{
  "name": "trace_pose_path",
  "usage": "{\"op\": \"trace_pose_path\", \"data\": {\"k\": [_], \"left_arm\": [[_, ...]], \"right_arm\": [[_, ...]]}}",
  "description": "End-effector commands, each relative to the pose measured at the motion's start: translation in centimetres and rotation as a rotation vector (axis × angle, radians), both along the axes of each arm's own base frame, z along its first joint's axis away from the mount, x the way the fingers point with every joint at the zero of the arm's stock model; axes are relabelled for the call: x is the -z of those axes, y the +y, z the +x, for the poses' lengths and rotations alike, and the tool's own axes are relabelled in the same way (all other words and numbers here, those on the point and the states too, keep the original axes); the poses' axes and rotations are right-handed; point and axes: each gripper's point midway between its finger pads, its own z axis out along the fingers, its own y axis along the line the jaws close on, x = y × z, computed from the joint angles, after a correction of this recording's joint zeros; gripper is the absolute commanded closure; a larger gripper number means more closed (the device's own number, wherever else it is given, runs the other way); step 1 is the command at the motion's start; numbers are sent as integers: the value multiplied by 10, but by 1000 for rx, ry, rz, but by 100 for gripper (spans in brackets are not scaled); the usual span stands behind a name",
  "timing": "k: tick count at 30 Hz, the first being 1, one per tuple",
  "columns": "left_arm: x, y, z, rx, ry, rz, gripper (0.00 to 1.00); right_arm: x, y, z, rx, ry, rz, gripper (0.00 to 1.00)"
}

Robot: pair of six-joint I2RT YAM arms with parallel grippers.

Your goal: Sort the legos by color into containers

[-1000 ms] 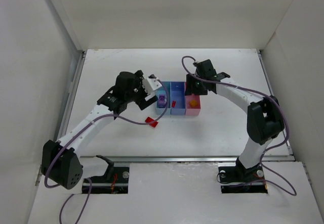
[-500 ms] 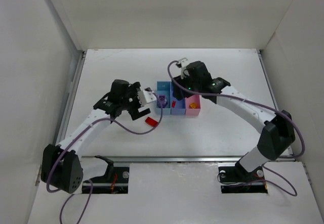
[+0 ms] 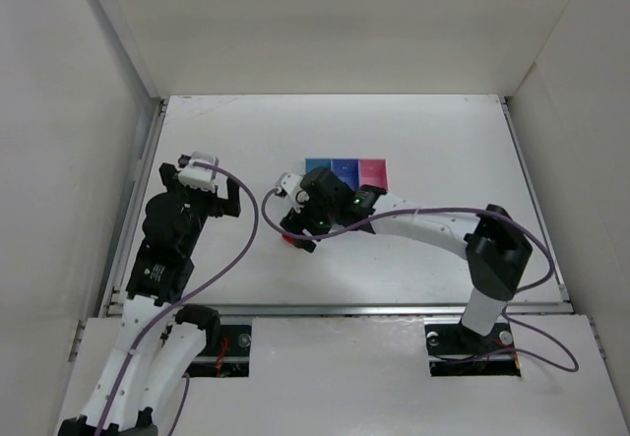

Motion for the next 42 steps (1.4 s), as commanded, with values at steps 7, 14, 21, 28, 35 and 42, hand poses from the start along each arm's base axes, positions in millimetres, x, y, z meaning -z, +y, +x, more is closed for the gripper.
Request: {"op": "trace_pose_path", "data": {"k": [7, 14, 21, 28, 35, 42], "left_arm": [[2, 20, -6, -132, -10, -84, 0], [-3, 16, -4, -124, -36, -112, 0], [7, 15, 2, -127, -5, -113, 0], [-2, 20, 2, -150, -34, -110, 0], [-9, 25, 0, -177, -63, -129, 0], [-22, 27, 7, -190, -88, -127, 0]], "right_arm": [[59, 9, 0, -44, 62, -176, 15], [75, 9, 17, 104, 52, -233, 15], [91, 31, 7, 142, 37, -249, 18], [103, 36, 8, 150, 52, -249, 91], [29, 53, -8, 38, 46, -55, 100], [-6, 62, 2, 30, -4, -37, 72]]}}
